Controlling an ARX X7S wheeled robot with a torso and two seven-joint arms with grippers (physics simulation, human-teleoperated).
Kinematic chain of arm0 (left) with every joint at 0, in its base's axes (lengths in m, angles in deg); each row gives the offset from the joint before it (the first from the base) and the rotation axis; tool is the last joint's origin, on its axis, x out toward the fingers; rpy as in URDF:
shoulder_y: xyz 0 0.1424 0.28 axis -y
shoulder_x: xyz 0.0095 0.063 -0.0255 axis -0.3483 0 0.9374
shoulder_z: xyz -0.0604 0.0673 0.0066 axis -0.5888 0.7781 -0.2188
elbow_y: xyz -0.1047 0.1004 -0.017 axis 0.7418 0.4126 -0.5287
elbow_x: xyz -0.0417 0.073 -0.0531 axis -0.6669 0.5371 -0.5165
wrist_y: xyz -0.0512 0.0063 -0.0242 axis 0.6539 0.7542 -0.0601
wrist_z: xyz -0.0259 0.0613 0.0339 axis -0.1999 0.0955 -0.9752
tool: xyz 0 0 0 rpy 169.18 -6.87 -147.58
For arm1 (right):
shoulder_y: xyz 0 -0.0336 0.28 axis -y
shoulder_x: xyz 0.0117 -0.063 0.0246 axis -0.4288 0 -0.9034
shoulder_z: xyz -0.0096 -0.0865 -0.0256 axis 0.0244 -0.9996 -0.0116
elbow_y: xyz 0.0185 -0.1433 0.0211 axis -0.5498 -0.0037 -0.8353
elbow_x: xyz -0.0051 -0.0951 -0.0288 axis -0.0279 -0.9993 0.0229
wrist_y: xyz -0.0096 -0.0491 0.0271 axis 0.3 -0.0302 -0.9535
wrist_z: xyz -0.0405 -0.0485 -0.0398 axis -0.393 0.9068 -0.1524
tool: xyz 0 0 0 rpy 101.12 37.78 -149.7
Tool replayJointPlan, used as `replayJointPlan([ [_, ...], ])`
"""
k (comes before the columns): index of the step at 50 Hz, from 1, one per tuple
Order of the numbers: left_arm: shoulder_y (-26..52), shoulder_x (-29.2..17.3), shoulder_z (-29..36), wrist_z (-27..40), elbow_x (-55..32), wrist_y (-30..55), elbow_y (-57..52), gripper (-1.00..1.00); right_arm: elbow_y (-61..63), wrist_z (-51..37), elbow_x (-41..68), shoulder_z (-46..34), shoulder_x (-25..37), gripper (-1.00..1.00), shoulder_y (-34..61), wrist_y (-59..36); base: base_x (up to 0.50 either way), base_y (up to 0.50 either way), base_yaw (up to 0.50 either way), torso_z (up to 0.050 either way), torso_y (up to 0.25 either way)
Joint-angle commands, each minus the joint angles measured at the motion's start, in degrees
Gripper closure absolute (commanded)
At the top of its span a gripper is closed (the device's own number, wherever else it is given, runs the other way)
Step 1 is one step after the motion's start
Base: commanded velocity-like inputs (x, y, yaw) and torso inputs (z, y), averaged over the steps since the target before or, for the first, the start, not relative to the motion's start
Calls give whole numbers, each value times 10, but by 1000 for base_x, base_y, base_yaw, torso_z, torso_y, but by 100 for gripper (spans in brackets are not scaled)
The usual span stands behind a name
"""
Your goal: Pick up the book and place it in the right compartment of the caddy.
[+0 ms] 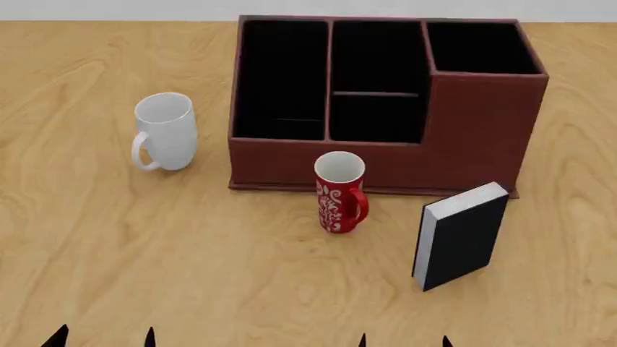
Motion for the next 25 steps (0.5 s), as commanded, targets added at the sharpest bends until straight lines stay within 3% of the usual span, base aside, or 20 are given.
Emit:
replayJointPlan([
  [1, 0, -9, 9, 9, -9, 2, -2, -100, 3, -13, 10, -13, 10, -100, -1, -2, 0, 0, 0, 0, 0],
  [4, -20, -17, 20, 21, -3, -28, -21, -100, 33, -17, 19, -22, 17, -100, -15, -3, 0, 0, 0, 0, 0],
  [9, -23, -22, 21, 34, -24, 1, -72, -100, 127, -27, 13, -35, 31, -100, -24, -58, 0, 0, 0, 0, 0],
  [17, 63, -36, 17, 49, -65, 169, -247, -100, 370, -49, 10, -23, 53, -100, 42, -284, 0, 0, 0, 0, 0],
  [25, 74, -49, 27, 57, -66, 186, -280, -100, 354, -64, -11, -42, 66, -100, 52, -280, 0, 0, 0, 0, 0],
])
